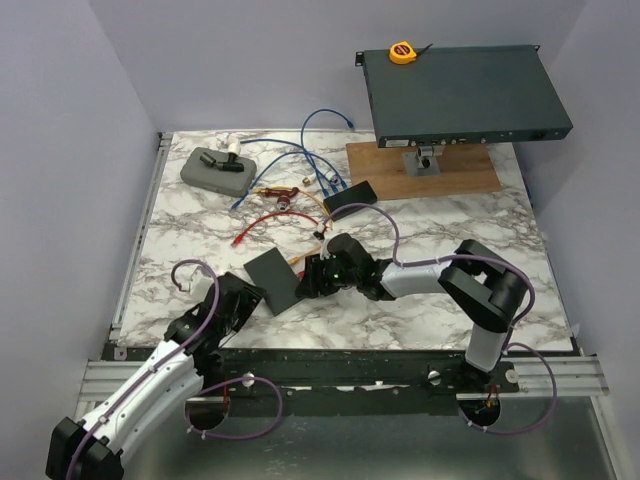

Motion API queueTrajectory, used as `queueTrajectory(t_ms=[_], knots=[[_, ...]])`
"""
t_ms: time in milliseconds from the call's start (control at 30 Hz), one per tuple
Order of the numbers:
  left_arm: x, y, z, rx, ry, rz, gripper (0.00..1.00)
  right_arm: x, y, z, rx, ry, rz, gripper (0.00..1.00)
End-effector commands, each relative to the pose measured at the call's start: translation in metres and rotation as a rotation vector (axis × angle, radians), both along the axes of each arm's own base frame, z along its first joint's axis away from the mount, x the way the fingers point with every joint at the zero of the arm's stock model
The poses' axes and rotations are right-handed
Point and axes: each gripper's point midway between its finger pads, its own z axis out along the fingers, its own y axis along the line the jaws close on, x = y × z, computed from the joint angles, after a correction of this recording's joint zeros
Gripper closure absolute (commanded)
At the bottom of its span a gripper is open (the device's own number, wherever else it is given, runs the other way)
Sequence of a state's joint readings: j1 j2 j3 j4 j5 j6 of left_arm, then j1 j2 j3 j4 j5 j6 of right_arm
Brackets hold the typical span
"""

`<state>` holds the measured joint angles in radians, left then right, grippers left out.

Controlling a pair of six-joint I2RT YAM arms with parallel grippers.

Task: Pull the plug from the switch port
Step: Move the switch port to the center of the board.

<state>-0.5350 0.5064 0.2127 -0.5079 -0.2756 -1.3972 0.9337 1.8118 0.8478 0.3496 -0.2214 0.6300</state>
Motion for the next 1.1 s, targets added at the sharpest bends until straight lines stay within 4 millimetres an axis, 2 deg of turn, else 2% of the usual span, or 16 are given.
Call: queueTrajectory(t_ms=[0, 300, 500, 800, 933, 1067], knots=[[0.004, -0.005, -0.011, 0.001, 0.031, -0.014, 0.33, -0.004, 0.006, -0.002, 0.015, 0.03, 0.035, 0.5], [0.019, -0.028, -0.009, 0.038, 0.034, -0.157, 0.45, -0.02, 0.001, -0.009, 0.029, 0.06, 0.088, 0.6], [0.025, -0.05, -0.009, 0.027, 0.025, -0.285, 0.46, -0.024, -0.011, -0.01, 0.011, 0.048, 0.078, 0.64], [0.026, -0.09, -0.006, 0.029, 0.004, -0.465, 0.48, -0.034, -0.039, -0.014, -0.039, 0.034, 0.042, 0.64], [0.025, -0.097, -0.005, 0.028, -0.001, -0.489, 0.48, -0.041, -0.052, -0.018, -0.06, 0.036, 0.033, 0.64], [0.027, -0.094, -0.001, 0.032, -0.016, -0.476, 0.47, -0.042, -0.059, -0.017, -0.072, 0.027, 0.021, 0.63]])
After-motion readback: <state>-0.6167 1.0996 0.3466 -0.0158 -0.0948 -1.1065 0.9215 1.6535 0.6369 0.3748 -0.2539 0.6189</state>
